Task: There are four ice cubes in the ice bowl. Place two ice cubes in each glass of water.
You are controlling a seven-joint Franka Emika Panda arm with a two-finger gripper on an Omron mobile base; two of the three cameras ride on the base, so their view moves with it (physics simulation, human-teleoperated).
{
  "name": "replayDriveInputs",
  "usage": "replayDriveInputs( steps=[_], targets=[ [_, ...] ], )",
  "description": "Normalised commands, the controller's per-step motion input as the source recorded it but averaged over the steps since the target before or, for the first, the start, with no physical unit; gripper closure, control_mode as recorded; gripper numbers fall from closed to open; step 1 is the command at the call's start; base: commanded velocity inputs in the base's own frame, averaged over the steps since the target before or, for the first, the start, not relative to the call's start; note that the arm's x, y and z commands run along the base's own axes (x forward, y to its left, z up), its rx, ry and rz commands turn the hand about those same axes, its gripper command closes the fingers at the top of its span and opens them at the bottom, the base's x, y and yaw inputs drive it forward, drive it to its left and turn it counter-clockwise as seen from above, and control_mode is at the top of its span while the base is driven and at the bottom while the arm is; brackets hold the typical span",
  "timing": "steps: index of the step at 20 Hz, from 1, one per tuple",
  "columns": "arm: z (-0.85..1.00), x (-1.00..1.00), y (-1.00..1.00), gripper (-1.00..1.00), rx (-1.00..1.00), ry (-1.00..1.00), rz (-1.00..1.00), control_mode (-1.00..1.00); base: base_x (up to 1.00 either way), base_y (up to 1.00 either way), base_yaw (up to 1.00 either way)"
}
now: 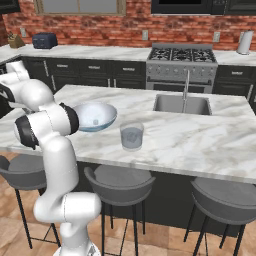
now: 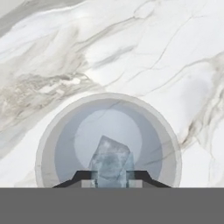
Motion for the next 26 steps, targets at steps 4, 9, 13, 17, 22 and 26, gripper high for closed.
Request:
replayDriveInputs(
  steps=[4, 9, 13, 17, 22, 26],
  targets=[
    [-0.08, 0.05, 0.00, 1.00, 0.02, 0.00, -0.05, -1.00, 0.00, 0.00, 0.00],
    [-0.01, 0.03, 0.00, 1.00, 0.01, 0.00, -0.04, -1.00, 0.00, 0.00, 0.00],
    [0.00, 0.05, 0.01, -1.00, 0.00, 0.00, -0.03, -1.00, 0.00, 0.00, 0.00],
    [0.00, 0.10, 0.04, -1.00, 0.00, 0.00, -0.03, -1.00, 0.00, 0.00, 0.00],
    [0.00, 0.10, 0.07, -1.00, 0.00, 0.00, -0.02, -1.00, 0.00, 0.00, 0.00],
    [0.16, 0.13, 0.15, -1.00, 0.01, 0.00, -0.01, -1.00, 0.00, 0.00, 0.00]
  ],
)
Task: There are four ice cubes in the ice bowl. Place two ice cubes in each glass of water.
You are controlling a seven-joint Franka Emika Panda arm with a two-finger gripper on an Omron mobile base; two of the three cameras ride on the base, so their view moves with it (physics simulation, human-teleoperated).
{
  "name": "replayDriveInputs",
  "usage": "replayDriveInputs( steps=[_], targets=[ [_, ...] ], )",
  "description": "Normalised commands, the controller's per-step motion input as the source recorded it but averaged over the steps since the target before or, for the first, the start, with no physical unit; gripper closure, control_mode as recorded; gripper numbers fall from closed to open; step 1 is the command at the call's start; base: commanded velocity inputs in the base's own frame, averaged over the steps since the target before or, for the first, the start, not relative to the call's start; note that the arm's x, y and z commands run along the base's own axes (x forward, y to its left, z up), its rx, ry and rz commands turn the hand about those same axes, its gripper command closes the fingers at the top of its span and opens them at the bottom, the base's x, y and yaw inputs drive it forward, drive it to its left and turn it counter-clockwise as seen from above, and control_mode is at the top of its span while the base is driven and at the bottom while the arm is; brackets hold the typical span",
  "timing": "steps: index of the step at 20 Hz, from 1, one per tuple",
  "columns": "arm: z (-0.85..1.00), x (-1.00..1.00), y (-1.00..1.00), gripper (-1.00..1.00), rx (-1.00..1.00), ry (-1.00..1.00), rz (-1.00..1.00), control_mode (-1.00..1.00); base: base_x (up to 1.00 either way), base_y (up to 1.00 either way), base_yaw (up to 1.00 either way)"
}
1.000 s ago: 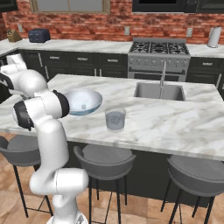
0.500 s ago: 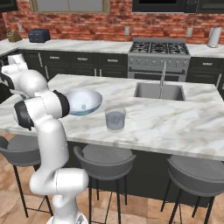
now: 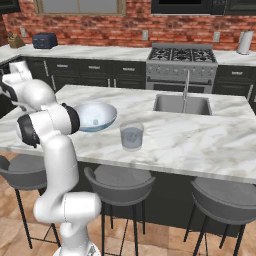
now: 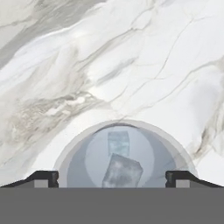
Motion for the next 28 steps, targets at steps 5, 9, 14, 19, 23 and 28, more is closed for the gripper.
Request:
replayDriveInputs(
  steps=[5, 9, 14, 19, 23, 28],
  targets=[
    [0.39, 0.03, 0.00, -1.00, 0.02, 0.00, 0.00, -1.00, 0.00, 0.00, 0.00],
    [0.10, -0.34, -0.71, -1.00, 0.00, 0.05, 0.00, -1.00, 0.00, 0.00, 0.00],
    [0.19, -0.18, -0.99, -1.00, 0.00, 0.12, 0.00, -1.00, 0.00, 0.00, 0.00],
    [0.13, 0.05, -0.89, -1.00, 0.00, 0.19, -0.07, -1.00, 0.00, 0.00, 0.00],
    [0.00, 0.13, -0.97, -1.00, 0.00, 0.20, -0.05, -1.00, 0.00, 0.00, 0.00],
    [0.00, 0.12, -0.86, -1.00, 0.00, 0.14, 0.08, -1.00, 0.00, 0.00, 0.00]
  ],
)
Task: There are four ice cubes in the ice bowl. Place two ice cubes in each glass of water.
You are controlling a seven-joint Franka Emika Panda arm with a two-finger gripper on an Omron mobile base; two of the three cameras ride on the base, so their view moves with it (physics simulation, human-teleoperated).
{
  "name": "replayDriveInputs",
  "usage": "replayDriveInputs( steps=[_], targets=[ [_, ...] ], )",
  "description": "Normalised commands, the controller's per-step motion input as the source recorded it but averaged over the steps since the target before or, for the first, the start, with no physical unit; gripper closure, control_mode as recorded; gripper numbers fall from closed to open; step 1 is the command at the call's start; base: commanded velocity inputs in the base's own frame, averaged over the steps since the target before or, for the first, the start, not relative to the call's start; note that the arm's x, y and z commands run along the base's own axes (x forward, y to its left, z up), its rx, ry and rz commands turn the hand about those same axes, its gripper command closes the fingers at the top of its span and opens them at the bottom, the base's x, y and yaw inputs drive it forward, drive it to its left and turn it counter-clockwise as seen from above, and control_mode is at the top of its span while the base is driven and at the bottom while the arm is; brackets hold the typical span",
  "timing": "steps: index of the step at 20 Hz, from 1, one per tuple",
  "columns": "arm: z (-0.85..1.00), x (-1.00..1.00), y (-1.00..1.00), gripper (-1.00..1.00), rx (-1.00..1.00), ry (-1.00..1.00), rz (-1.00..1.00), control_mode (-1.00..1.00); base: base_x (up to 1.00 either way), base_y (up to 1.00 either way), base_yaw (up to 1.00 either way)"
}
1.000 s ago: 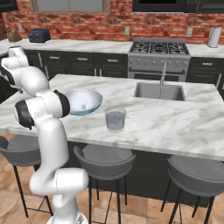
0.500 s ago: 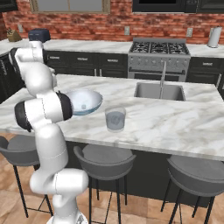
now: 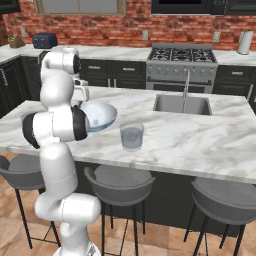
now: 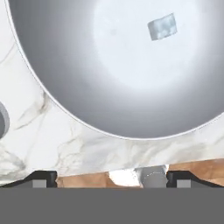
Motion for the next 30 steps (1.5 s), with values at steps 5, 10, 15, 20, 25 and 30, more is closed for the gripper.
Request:
replayDriveInputs(
  steps=[5, 10, 15, 20, 25, 30],
  targets=[
    [-0.10, 0.13, -0.34, -1.00, 0.00, 0.12, 0.26, -1.00, 0.00, 0.00, 0.00],
    [-0.41, 0.02, -0.01, -1.00, -0.01, 0.02, 0.33, -1.00, 0.00, 0.00, 0.00],
    [-0.25, 0.21, -0.29, -1.00, 0.00, 0.00, 0.21, -1.00, 0.00, 0.00, 0.00],
    [-0.14, 0.37, -0.36, -1.00, 0.00, 0.00, 0.05, -1.00, 0.00, 0.00, 0.00],
    [-0.30, 0.37, -0.03, -1.00, 0.00, -0.04, 0.00, -1.00, 0.00, 0.00, 0.00],
    [-0.16, 0.29, 0.00, -1.00, 0.00, -0.08, 0.00, -1.00, 0.00, 0.00, 0.00]
  ],
)
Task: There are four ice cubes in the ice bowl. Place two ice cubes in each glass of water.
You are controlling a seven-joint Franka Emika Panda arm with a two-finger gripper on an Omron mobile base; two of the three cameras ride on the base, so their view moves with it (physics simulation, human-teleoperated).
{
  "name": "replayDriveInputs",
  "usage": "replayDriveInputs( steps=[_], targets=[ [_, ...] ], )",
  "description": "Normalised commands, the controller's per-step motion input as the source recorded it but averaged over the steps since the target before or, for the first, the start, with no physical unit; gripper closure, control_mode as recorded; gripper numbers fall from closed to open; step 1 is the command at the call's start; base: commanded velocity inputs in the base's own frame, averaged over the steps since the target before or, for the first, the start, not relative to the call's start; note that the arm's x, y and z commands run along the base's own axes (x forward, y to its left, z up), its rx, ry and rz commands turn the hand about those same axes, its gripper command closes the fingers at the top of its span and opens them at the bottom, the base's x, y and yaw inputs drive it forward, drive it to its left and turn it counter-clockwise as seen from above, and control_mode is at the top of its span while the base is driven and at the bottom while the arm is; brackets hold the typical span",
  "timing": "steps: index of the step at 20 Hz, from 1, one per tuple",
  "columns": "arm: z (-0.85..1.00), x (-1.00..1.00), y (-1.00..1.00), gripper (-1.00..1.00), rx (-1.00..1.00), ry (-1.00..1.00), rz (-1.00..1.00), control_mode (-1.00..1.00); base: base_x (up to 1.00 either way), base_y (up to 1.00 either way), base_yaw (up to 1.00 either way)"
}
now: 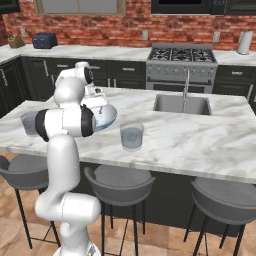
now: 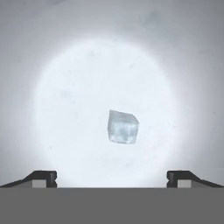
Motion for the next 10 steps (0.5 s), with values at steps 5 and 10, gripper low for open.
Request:
replayDriveInputs(
  steps=[5, 10],
  targets=[
    [-0.18, 0.09, -0.04, -1.00, 0.02, -0.08, 0.00, -1.00, 0.00, 0.00, 0.00],
    [-0.22, 0.07, 0.00, -1.00, 0.07, -0.12, -0.01, -1.00, 0.00, 0.00, 0.00]
  ],
)
